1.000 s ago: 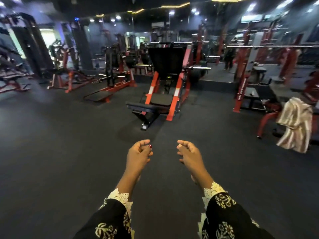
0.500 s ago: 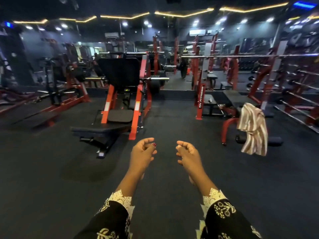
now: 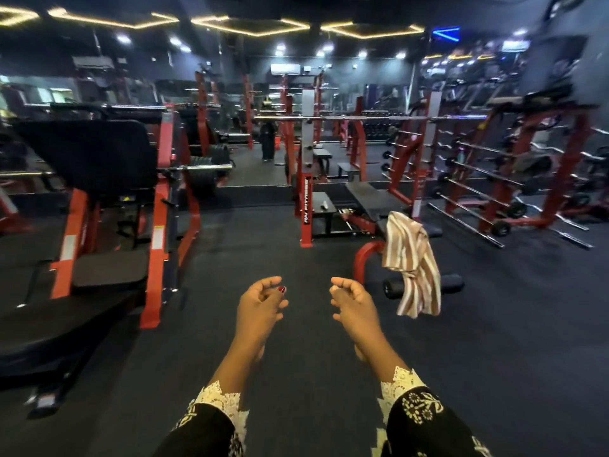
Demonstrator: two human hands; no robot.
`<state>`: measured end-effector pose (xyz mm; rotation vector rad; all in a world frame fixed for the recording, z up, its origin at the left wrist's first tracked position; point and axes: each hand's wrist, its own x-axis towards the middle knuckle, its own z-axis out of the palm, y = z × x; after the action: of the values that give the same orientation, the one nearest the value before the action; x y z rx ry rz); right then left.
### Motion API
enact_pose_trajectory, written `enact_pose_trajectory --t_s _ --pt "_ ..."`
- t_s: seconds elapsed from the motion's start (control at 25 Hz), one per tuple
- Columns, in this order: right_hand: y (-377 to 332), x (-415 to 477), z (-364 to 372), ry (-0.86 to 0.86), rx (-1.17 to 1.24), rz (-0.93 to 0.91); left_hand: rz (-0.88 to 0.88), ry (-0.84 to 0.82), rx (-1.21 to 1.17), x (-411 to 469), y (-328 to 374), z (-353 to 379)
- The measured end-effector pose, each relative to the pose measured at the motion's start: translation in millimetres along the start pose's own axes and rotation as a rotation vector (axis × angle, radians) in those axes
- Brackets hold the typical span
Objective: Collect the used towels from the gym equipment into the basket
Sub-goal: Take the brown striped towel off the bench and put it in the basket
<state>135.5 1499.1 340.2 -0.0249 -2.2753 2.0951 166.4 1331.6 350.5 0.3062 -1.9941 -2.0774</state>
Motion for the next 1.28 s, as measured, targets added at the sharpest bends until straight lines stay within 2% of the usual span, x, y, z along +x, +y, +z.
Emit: enact_pose_trajectory --t_s 0.32,0.6,0.76,0.84,1.12,1.28 --pt "24.8 238.0 -9.3 0.222 0.001 0.045 -0.053 -0.232 0.019 242.7 -17.0 102.9" --pt "33.6 398.5 -43.5 0.391 0.04 0.084 -0.095 -0.406 0.057 405.1 -19.7 211.7" --pt "55.3 468.2 -74.1 0.465 0.035 0.101 -0.123 -0.455 0.075 466.8 -45.3 271.6" --pt "71.3 531.2 -99.8 0.51 0.023 0.115 -0.132 -0.478 0.098 520.0 -65.1 325.7" --pt "82.8 716.6 -192.0 0.522 -0.01 0.155 -0.177 -0.519 0.126 679.0 -76.9 500.1" --pt "92.0 805.6 -236.2 0.527 -0.034 0.257 -0.215 -0.517 0.16 754.7 -100.3 568.7"
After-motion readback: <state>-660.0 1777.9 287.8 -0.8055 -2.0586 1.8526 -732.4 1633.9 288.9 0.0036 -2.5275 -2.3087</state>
